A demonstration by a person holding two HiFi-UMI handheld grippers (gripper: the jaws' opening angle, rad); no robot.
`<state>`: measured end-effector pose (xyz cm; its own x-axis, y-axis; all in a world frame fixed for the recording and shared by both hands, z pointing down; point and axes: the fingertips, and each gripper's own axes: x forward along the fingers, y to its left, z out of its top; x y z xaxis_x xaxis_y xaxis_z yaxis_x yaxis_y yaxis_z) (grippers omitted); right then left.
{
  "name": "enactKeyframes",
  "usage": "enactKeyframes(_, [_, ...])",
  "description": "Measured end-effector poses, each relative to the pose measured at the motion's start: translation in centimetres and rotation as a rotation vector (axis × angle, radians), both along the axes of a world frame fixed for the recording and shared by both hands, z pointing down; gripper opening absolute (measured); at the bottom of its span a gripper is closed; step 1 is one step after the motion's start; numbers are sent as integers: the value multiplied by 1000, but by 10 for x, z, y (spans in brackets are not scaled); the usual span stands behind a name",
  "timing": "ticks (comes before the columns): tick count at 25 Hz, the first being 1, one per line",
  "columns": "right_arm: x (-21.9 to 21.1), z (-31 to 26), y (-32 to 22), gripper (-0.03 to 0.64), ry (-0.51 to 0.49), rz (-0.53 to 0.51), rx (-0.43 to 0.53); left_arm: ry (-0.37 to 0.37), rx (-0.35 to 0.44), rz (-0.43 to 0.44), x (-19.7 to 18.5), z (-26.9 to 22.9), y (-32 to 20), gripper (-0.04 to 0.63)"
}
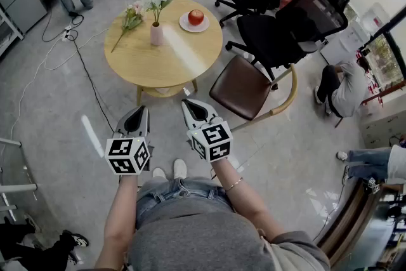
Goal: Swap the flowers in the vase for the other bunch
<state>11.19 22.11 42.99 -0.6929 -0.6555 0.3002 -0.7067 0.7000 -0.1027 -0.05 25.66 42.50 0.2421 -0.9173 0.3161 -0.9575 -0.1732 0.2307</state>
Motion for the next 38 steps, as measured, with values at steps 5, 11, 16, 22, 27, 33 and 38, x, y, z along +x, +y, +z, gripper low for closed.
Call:
enactKeyframes(5, [6,-2,2,9,-14,-3,-8,0,0,1,10,-1,1,17])
enactKeyframes(11, [17,5,-5,11,-55,16,-48,10,-3,28,23,1,-5,18])
enactKeyframes(16, [24,6,-10,11,-46,10,-46,-1,-6,20,28,-1,-11,18])
enactKeyframes(22, [28,7,-22,11,-58,24,-54,-14,2,9,24,-5,-23,18])
enactKeyframes(27, [19,9,-38,11,-49,14,-52,-7,6,-9,13,-5,-41,18])
enactKeyframes(33, [-3,9,-69,11,-42,3,-39,2,-19,-6,-7,6,-74,18])
enactKeyframes(38, [-26,10,-105,11,2,-23,-9,21,-16,35,-21,10,-118,18])
